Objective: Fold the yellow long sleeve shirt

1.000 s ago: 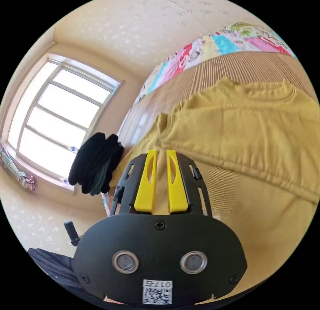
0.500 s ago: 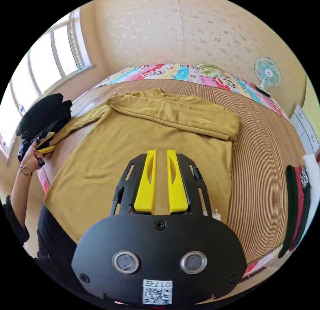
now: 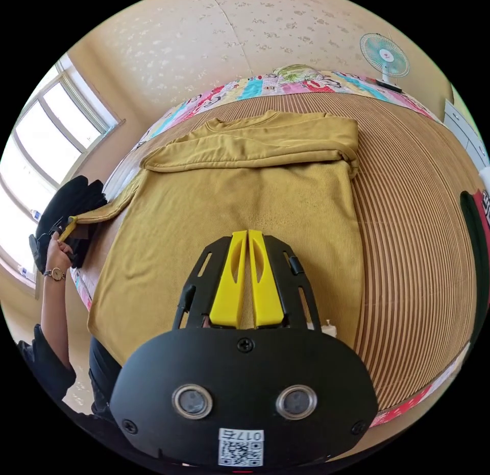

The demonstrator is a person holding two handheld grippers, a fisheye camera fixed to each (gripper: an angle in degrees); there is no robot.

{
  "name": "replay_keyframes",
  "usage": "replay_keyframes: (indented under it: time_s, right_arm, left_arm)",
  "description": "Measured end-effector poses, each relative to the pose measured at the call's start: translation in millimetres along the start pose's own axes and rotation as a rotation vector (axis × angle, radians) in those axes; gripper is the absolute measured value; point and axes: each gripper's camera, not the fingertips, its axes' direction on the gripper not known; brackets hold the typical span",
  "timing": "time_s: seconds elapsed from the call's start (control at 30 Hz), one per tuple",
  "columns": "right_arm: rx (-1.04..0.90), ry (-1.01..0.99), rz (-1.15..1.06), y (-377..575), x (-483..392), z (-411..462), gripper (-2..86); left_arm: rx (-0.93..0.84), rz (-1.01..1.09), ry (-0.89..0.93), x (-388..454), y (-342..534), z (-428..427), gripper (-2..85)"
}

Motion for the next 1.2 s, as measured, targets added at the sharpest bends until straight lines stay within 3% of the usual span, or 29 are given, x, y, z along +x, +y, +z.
replay_keyframes:
  time_s: [0.07,0.2,0.3,0.37,0.47,0.53,0.63,0.73,0.9,0.93,1.03,1.2]
  right_arm:
    - [0.001,-0.035,0.018,0,11,-1,0.5]
    - [-0.003,-0.023,0.014,-2,18,-3,0.4]
    - [-0.002,0.027,-0.008,-5,15,-5,0.4]
    - [0.002,0.059,-0.023,-7,12,-7,0.3]
    - [0.006,0.065,-0.025,-12,16,-12,0.3]
    - [0.004,0.032,-0.011,-19,26,-18,0.4]
    - [0.002,-0.028,0.015,-28,41,-25,0.4]
    - [0.009,-0.064,0.029,-36,50,-33,0.4]
    - [0.013,-0.050,0.025,-54,50,-48,0.4]
    - [0.012,-0.053,0.026,-59,51,-52,0.4]
    - [0.012,-0.055,0.027,-73,52,-62,0.4]
    - [0.009,-0.048,0.026,-97,51,-80,0.4]
  left_arm:
    - [0.152,0.131,0.151,66,7,-32,2.4]
    - [0.219,0.423,0.403,196,37,-44,2.8]
    - [0.059,0.682,0.641,327,102,-18,3.3]
    - [-0.158,0.877,0.800,424,189,18,3.9]
    - [-0.454,1.091,0.768,499,336,84,6.0]
    - [-0.580,1.115,0.716,502,398,112,7.4]
    - [-0.580,0.980,0.719,468,426,122,8.1]
    - [-0.538,0.880,0.697,431,406,120,8.5]
    - [-0.263,0.726,0.458,370,324,118,8.8]
    - [-0.257,0.685,0.392,357,307,132,8.7]
    - [-0.479,0.680,0.065,333,289,210,8.0]
    - [-0.419,0.596,0.034,279,262,205,8.3]
